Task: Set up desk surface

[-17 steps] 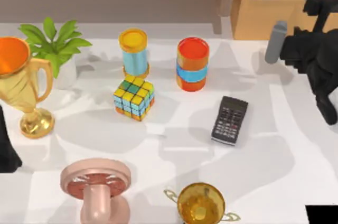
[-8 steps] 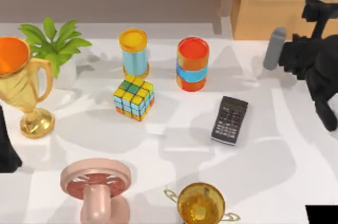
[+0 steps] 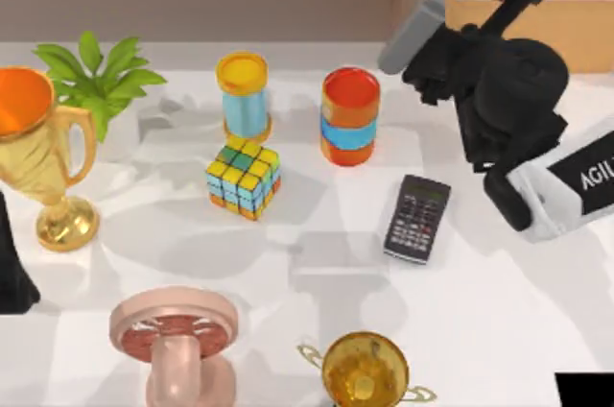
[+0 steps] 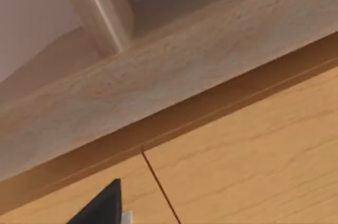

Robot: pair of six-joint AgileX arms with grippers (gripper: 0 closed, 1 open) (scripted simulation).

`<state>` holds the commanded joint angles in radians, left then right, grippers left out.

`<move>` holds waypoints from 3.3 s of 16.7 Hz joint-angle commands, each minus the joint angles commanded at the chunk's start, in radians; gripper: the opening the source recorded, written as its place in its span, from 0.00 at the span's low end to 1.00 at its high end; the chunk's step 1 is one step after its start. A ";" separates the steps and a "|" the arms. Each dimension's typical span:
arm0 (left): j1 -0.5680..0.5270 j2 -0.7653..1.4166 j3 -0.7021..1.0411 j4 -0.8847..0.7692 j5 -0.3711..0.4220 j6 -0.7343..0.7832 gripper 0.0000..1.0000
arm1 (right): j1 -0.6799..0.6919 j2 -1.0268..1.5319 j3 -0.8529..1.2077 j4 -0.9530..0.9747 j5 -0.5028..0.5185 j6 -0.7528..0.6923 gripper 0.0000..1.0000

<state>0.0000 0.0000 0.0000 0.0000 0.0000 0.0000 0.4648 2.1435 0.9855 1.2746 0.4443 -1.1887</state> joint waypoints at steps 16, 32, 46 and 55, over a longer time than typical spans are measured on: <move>0.000 0.000 0.000 0.000 0.000 0.000 1.00 | 0.256 0.191 0.758 -0.660 0.304 1.145 1.00; 0.000 0.000 0.000 0.000 0.000 0.000 1.00 | 0.228 0.267 0.897 -0.742 0.283 1.180 1.00; 0.000 0.000 0.000 0.000 0.000 0.000 1.00 | 0.228 0.267 0.897 -0.742 0.283 1.180 0.02; 0.000 0.000 0.000 0.000 0.000 0.000 1.00 | 0.231 0.265 0.897 -0.742 0.283 1.182 0.00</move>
<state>0.0000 0.0000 0.0000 0.0000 0.0000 0.0000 0.6961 2.4084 1.8826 0.5328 0.7272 -0.0070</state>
